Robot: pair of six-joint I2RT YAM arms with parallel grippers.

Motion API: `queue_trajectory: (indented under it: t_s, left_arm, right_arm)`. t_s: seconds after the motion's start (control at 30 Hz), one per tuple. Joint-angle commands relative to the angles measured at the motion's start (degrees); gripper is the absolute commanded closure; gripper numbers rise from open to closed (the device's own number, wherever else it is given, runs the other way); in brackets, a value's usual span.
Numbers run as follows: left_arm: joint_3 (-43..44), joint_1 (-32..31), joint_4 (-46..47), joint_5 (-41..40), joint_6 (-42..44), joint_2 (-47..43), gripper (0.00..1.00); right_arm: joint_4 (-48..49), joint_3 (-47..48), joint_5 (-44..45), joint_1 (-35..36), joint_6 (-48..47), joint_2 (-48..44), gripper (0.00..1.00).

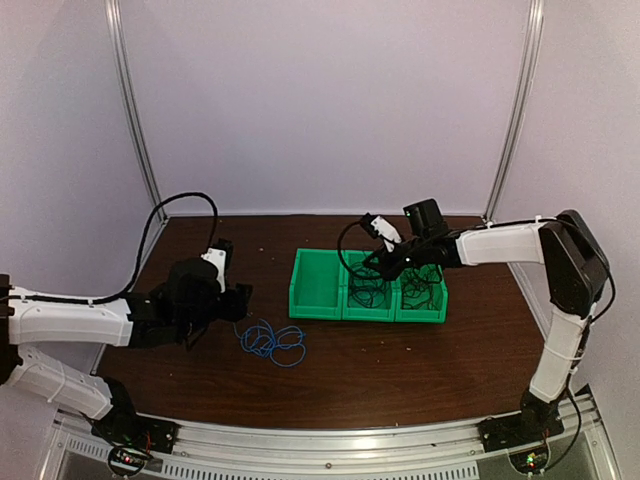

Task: Untangle the cables

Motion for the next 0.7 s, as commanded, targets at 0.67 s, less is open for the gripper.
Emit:
queue_trajectory:
  t_s: [0.67]
  left_arm:
    - [-3.14,0.41,3.66,-0.07,-0.33,-3.32,0.39]
  right_arm:
    - [-12.73,6.41,9.04,4.54,-3.31,6.98,1.0]
